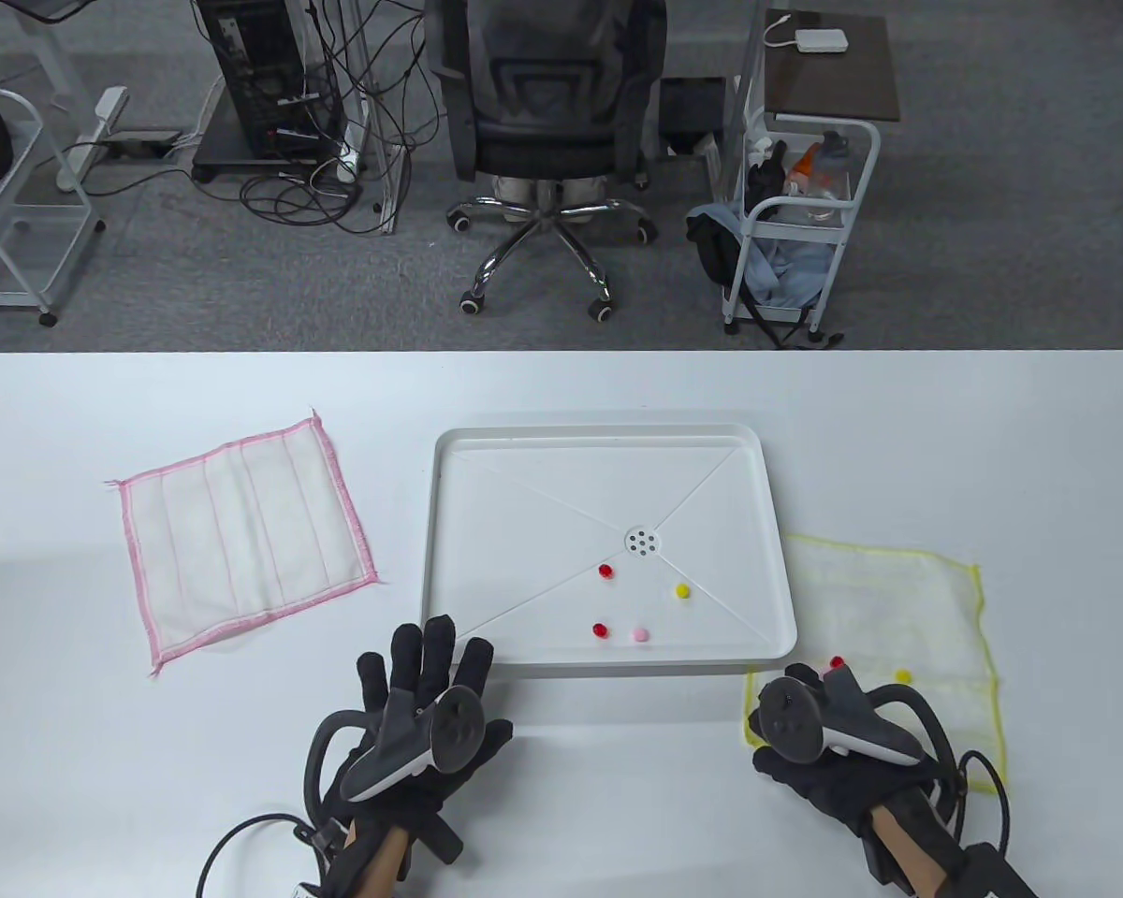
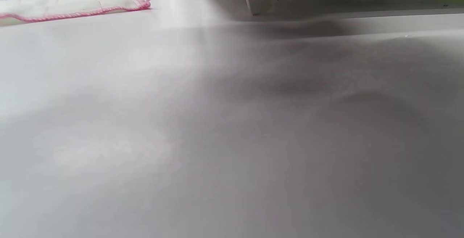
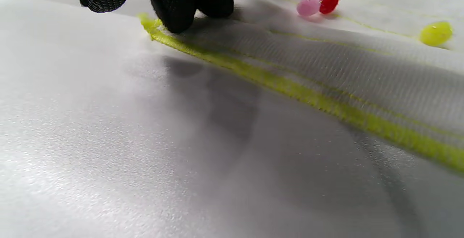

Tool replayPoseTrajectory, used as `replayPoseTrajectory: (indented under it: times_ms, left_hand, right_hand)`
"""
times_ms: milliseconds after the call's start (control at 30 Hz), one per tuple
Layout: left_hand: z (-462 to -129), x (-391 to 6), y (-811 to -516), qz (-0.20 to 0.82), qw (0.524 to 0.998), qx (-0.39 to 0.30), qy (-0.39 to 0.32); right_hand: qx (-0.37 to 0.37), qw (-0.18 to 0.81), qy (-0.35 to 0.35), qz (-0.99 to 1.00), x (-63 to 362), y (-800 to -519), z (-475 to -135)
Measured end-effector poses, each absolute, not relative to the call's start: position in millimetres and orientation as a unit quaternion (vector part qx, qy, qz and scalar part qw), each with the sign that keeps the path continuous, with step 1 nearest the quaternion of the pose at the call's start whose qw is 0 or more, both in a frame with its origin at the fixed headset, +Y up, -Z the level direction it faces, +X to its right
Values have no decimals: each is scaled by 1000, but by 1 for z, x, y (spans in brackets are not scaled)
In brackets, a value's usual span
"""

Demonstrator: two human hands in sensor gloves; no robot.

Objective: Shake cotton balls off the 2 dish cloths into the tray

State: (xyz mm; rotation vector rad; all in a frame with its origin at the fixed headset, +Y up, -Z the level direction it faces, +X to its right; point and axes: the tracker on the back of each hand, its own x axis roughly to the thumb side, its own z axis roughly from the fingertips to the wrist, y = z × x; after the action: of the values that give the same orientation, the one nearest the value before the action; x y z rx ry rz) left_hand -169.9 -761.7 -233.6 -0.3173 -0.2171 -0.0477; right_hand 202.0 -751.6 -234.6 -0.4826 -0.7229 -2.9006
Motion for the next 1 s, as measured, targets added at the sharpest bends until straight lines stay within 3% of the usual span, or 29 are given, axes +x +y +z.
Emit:
replayPoseTrajectory:
  times_ms: [1000]
  left_hand:
    - [-234, -171, -763, -22, 981, -161, -109]
  right_hand:
    - [-268, 105, -312, -905, 124, -755, -235]
